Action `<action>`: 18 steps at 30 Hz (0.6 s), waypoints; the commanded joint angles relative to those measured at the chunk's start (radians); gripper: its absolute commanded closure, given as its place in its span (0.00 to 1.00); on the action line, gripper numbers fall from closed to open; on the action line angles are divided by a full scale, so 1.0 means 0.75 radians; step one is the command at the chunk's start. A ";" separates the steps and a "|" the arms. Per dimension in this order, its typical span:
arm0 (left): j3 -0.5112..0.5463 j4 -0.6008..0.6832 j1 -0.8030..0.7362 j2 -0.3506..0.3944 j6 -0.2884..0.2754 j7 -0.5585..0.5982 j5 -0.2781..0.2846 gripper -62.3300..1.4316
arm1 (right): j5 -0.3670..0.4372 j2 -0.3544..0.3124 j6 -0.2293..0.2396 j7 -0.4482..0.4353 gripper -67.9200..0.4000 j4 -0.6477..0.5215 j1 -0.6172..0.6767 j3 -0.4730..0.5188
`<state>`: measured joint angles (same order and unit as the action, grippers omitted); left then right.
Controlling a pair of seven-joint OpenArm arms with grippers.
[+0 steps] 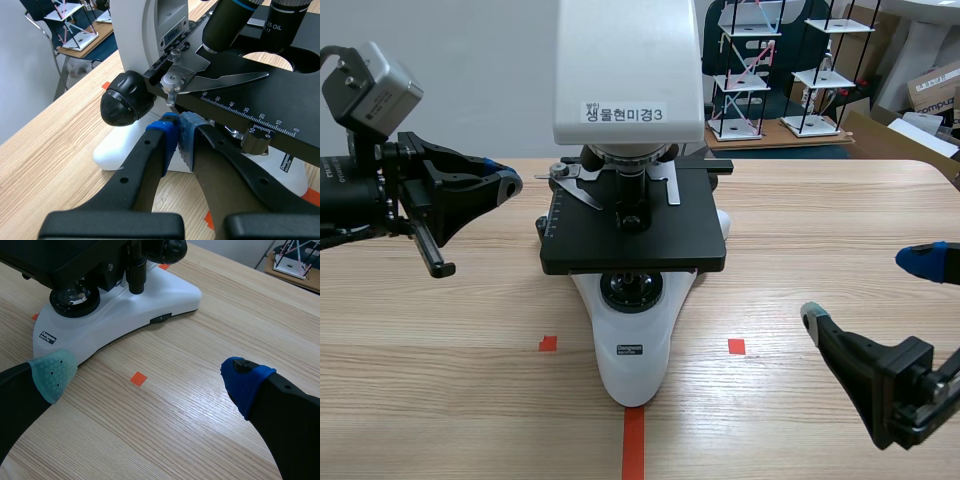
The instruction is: Point at the stage clip
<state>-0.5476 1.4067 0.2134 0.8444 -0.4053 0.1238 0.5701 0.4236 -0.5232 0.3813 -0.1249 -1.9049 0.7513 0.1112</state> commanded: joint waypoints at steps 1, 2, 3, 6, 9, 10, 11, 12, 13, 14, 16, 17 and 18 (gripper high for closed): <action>0.018 0.017 0.007 -0.003 -0.003 0.019 0.019 0.92 | 0.010 0.000 0.002 -0.015 0.05 -0.020 -0.004 0.009; 0.018 0.017 0.007 -0.003 -0.003 0.020 0.019 0.92 | 0.010 0.000 0.002 -0.015 0.05 -0.020 -0.004 0.009; 0.018 0.017 0.007 -0.003 -0.003 0.021 0.019 0.92 | 0.010 0.000 0.002 -0.015 0.05 -0.020 -0.004 0.009; 0.018 0.017 0.007 -0.003 -0.003 0.023 0.019 0.92 | 0.010 0.000 0.002 -0.015 0.05 -0.020 -0.004 0.009; 0.018 0.017 0.007 -0.003 -0.003 0.023 0.019 0.92 | 0.010 0.000 0.002 -0.015 0.05 -0.020 -0.004 0.009; 0.018 0.017 0.007 -0.003 -0.003 0.023 0.020 0.92 | 0.010 0.000 0.002 -0.015 0.05 -0.020 -0.004 0.009; 0.018 0.017 0.007 -0.003 -0.003 0.023 0.024 0.92 | 0.010 0.000 0.002 -0.015 0.05 -0.020 -0.004 0.009; 0.018 0.017 0.007 -0.003 -0.003 0.023 0.032 0.92 | 0.010 0.000 0.002 -0.015 0.05 -0.020 -0.004 0.009; 0.018 0.017 0.007 -0.003 -0.003 0.023 0.036 0.92 | 0.010 0.000 0.002 -0.015 0.05 -0.020 -0.004 0.009; 0.018 0.017 0.007 -0.003 -0.003 0.023 0.042 0.92 | 0.010 0.000 0.002 -0.015 0.05 -0.020 -0.005 0.009; 0.018 0.017 0.007 -0.003 -0.003 0.023 0.050 0.92 | 0.010 0.000 0.002 -0.015 0.05 -0.020 -0.005 0.009; 0.018 0.017 0.007 -0.003 -0.003 0.023 0.053 0.92 | 0.010 0.000 0.002 -0.015 0.05 -0.020 -0.005 0.009; 0.018 0.017 0.007 -0.003 -0.003 0.023 0.053 0.92 | 0.010 0.000 0.002 -0.015 0.05 -0.020 -0.005 0.009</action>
<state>-0.5476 1.4067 0.2134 0.8448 -0.4053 0.1242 0.5964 0.4236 -0.5232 0.3813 -0.1249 -1.9049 0.7513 0.1112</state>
